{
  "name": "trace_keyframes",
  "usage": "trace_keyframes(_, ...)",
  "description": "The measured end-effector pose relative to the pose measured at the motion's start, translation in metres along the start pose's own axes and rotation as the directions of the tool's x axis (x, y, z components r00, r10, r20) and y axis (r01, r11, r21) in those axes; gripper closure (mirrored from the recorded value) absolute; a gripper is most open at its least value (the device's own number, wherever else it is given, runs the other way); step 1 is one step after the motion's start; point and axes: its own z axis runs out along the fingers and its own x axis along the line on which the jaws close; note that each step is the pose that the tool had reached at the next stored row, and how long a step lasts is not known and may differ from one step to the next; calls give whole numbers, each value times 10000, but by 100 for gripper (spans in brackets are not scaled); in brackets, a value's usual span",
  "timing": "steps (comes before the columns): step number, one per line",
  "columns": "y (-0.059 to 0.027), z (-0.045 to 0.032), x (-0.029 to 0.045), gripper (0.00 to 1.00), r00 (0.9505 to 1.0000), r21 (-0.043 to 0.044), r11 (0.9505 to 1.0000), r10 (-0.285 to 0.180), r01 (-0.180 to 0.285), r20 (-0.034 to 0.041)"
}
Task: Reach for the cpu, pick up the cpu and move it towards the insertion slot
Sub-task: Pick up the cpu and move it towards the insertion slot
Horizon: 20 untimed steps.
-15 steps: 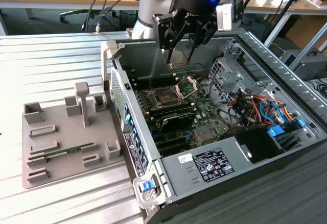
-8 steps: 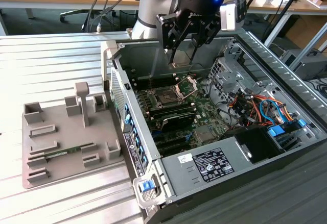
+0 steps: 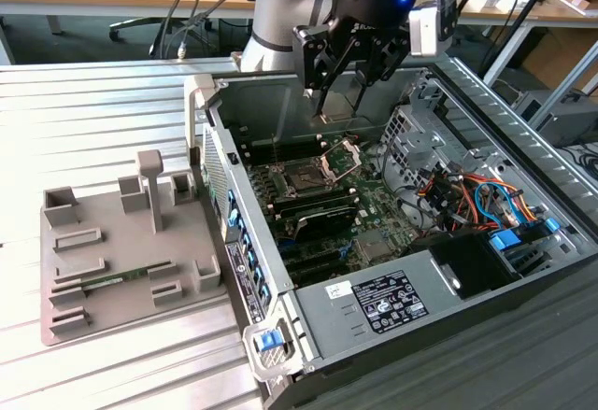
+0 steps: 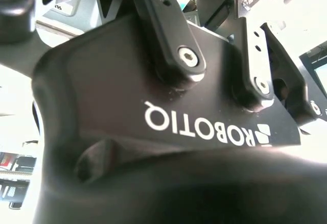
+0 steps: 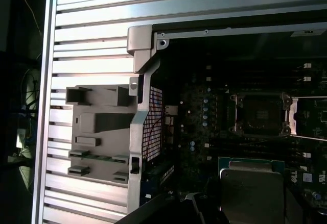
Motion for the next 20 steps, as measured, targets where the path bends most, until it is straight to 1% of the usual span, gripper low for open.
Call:
trace_keyframes(15,-5,0,-92,45,10000,0,10000,0,0,0)
trace_keyframes(20,-8,0,-134,45,10000,0,10000,0,0,1)
